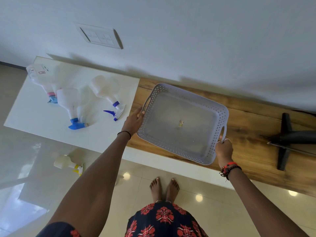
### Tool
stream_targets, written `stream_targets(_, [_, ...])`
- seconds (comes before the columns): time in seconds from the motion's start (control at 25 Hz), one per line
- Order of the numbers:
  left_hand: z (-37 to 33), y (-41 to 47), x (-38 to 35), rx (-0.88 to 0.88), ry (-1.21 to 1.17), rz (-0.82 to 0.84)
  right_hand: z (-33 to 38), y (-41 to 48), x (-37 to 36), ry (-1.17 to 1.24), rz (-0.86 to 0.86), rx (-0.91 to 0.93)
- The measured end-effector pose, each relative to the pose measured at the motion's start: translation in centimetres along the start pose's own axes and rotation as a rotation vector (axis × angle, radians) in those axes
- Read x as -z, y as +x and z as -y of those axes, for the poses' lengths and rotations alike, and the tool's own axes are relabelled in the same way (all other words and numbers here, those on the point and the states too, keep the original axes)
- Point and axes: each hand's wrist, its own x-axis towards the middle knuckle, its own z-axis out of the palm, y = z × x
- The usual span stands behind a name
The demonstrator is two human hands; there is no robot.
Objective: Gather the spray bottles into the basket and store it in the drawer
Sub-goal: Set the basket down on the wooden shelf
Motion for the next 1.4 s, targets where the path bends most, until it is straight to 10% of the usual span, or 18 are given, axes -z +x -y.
stream_targets(1.04, [-4.8,1.4,-3.0,-0.021,-0.101,-0.002,3.6,6.4,3.8,0.001,0.084,0.053])
stream_targets(1.4, [-3.3,-2.6,-0.6,-0.02,-0.17,-0.168,5.8,1.5,3.5,-0.015,-0.144,0.281])
